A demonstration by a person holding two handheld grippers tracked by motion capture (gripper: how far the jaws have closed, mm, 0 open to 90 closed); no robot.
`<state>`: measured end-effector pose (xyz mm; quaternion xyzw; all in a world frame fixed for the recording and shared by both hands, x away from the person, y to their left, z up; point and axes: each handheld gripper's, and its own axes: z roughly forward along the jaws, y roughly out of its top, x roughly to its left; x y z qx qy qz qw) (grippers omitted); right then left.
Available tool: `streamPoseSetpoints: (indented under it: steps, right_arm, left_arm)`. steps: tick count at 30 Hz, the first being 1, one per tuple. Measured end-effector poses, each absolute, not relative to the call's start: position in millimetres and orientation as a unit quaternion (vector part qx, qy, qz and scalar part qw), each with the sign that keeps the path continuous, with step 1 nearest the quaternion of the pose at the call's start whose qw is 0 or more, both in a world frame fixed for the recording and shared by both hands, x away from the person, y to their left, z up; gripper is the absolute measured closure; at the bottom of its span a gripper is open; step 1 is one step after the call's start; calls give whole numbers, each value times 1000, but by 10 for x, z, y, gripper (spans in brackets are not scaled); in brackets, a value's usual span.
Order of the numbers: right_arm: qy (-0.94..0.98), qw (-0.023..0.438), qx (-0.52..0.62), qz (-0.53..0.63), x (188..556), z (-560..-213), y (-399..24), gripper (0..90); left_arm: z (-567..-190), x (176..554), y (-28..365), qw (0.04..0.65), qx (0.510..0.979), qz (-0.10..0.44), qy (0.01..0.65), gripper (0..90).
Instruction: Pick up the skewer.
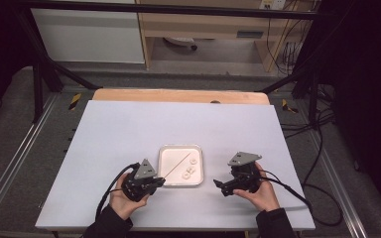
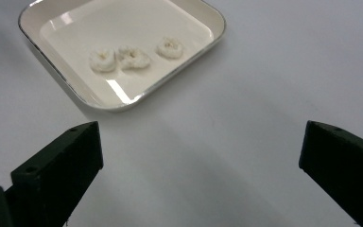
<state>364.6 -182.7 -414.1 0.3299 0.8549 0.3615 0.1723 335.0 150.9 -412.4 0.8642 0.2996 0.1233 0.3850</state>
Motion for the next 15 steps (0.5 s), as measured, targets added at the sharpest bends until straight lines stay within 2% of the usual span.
streamPoseSetpoints:
  steps: [15]
  right_arm:
    - [831,164,356,395,3916,-4082,-1447,25]
  left_arm:
    - [-4211,3331,1651,406,844,125,328,882]
